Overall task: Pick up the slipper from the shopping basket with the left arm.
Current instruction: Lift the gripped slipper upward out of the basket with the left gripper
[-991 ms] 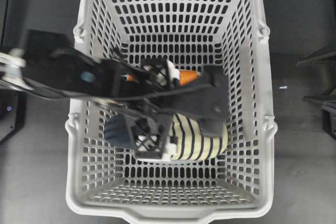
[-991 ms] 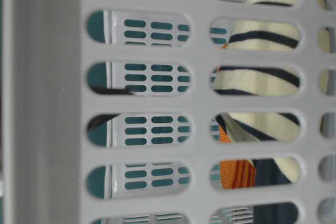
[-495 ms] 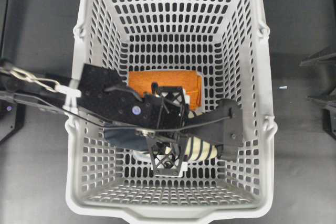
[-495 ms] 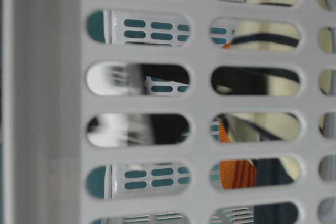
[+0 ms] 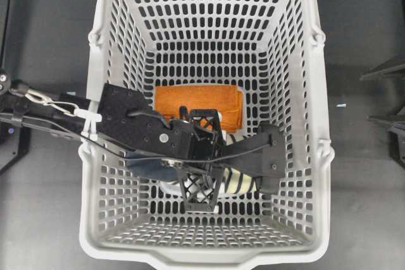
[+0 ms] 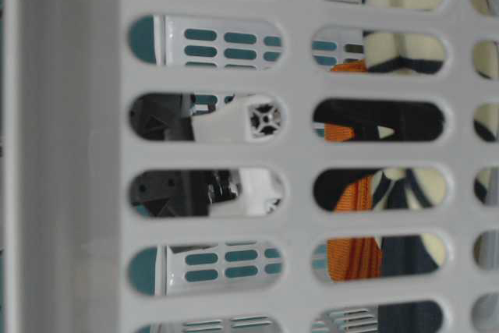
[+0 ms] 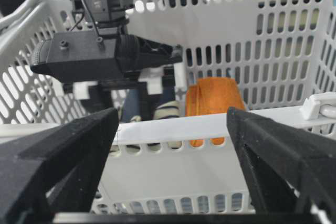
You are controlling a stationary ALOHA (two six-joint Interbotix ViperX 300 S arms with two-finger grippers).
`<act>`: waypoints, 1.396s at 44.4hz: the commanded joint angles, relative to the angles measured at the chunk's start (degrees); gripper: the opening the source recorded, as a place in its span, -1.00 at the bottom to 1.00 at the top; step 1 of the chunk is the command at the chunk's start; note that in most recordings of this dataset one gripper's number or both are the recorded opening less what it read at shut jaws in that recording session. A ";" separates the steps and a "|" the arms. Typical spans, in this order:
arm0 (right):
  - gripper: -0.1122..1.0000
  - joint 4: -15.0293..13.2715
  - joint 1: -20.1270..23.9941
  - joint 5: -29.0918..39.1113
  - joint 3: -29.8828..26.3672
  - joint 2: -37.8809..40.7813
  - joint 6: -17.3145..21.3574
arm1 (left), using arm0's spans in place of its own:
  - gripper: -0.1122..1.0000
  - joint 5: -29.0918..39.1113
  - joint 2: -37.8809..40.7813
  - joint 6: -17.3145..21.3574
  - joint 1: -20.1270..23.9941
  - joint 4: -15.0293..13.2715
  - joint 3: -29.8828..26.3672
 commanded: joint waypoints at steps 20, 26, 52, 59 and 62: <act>0.63 0.09 -0.35 -0.88 -0.53 -1.05 0.09 | -0.68 19.16 -7.65 2.46 0.09 0.26 -15.21; 0.63 0.09 -0.35 -1.32 -0.62 -1.32 0.09 | -0.68 27.60 -7.29 2.81 0.26 0.26 -24.61; 0.63 0.18 -0.35 -1.23 -0.79 -1.58 0.97 | -0.68 35.86 -0.18 2.72 1.49 0.26 -37.35; 0.63 0.26 -0.35 -1.23 -0.62 -1.58 1.05 | -0.68 35.86 0.26 2.72 1.67 0.26 -37.35; 0.63 0.26 -0.26 -1.05 -0.62 -1.58 1.05 | -0.68 35.86 0.44 2.72 1.67 0.26 -37.35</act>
